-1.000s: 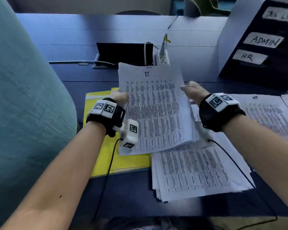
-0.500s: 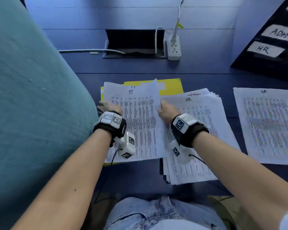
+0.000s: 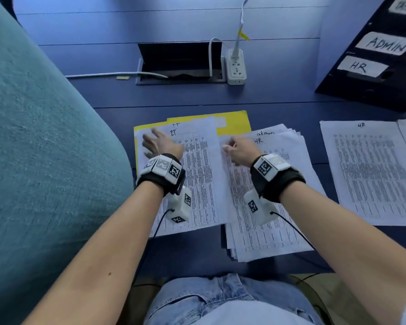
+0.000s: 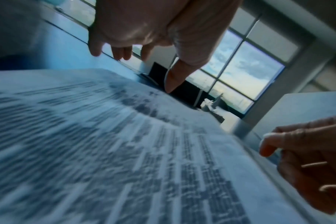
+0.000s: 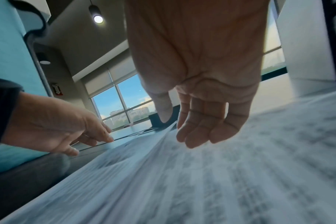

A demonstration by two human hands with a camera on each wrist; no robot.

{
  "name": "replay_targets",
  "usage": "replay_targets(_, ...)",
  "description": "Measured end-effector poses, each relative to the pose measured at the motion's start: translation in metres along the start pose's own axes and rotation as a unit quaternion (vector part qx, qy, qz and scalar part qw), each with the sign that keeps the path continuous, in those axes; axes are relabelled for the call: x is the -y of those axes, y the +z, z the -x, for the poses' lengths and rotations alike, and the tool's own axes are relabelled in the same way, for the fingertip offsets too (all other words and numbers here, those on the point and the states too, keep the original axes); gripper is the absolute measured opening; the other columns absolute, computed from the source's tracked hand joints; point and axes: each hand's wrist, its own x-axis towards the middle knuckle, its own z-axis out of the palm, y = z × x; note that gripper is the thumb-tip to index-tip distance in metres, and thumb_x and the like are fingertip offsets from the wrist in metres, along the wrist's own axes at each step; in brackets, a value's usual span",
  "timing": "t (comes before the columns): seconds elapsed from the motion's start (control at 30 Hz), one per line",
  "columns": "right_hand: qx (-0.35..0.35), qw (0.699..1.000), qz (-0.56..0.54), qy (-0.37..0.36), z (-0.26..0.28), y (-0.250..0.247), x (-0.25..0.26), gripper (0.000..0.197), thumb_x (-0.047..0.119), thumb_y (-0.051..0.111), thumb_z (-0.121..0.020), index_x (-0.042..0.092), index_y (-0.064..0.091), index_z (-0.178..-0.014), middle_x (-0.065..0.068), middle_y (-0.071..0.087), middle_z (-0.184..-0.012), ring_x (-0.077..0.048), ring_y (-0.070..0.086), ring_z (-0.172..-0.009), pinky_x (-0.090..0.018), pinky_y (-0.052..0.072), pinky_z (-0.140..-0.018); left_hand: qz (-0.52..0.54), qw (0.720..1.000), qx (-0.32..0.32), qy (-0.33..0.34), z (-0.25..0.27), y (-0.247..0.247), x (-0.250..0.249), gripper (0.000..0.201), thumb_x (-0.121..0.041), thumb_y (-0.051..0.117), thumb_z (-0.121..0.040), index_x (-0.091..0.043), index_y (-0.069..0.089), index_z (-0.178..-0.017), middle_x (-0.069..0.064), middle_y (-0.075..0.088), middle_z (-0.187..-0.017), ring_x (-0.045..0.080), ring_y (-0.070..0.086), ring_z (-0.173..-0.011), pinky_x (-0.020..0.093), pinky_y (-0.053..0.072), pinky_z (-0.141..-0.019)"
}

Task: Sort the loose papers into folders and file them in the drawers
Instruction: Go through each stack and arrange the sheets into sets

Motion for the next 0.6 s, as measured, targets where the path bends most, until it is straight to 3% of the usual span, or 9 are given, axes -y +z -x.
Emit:
replay_targets(0.1, -0.028, 1.0, -0.002, 0.01, 0.005, -0.028, -0.018, 0.027, 0.018, 0.051, -0.092, 0.022, 0.041, -0.068, -0.009, 0.055, -0.084, -0.023, 0.053, -0.083, -0.04, 0.048, -0.082, -0.017, 0.992, 0.046, 0.118, 0.005, 0.013, -0.029, 0.043, -0.004, 0.049, -0.082, -0.008, 0.043, -0.125, 0.015, 0.031, -0.134, 0.029, 0.028, -0.129, 0.038, 0.032, -0.101)
replay_targets(0.23, -0.042, 0.997, 0.067, 0.021, 0.012, -0.052, -0.046, 0.007, 0.011, 0.054, -0.088, 0.013, 0.052, -0.081, -0.013, 0.061, -0.094, -0.027, 0.056, -0.091, -0.036, 0.045, -0.085, -0.038, 0.959, 0.119, 0.255, 0.021, 0.047, -0.062, 0.032, -0.011, 0.053, -0.087, -0.011, 0.056, -0.118, 0.012, 0.044, -0.13, 0.027, 0.041, -0.124, 0.037, 0.036, -0.102)
replay_targets(0.37, -0.036, 0.994, 0.103, 0.016, 0.016, -0.058, -0.073, 0.01, 0.008, 0.059, -0.082, 0.01, 0.059, -0.091, -0.013, 0.061, -0.096, -0.03, 0.058, -0.098, -0.031, 0.044, -0.079, -0.141, 0.927, 0.171, 0.303, 0.04, 0.082, -0.081, 0.041, -0.014, 0.055, -0.087, -0.016, 0.051, -0.127, 0.008, 0.043, -0.132, 0.025, 0.037, -0.128, 0.038, 0.034, -0.104)
replay_targets(0.47, -0.021, 0.99, 0.141, 0.002, 0.019, -0.059, -0.084, 0.03, 0.013, 0.067, -0.079, 0.01, 0.057, -0.106, -0.011, 0.052, -0.111, -0.029, 0.048, -0.11, -0.036, 0.045, -0.088, -0.246, 0.898, 0.165, 0.326, 0.049, 0.093, -0.086, 0.054, -0.026, 0.061, -0.084, -0.018, 0.041, -0.134, 0.006, 0.038, -0.135, 0.025, 0.033, -0.128, 0.04, 0.029, -0.104)
replay_targets(0.6, -0.005, 0.983, 0.181, -0.02, 0.025, -0.058, -0.089, 0.044, 0.02, 0.071, -0.078, 0.017, 0.051, -0.117, -0.007, 0.043, -0.123, -0.026, 0.036, -0.12, -0.041, 0.041, -0.095, -0.288, 0.887, 0.152, 0.327, 0.054, 0.099, -0.091, 0.059, -0.03, 0.067, -0.081, -0.016, 0.041, -0.132, 0.007, 0.038, -0.133, 0.026, 0.034, -0.126, 0.042, 0.03, -0.103)
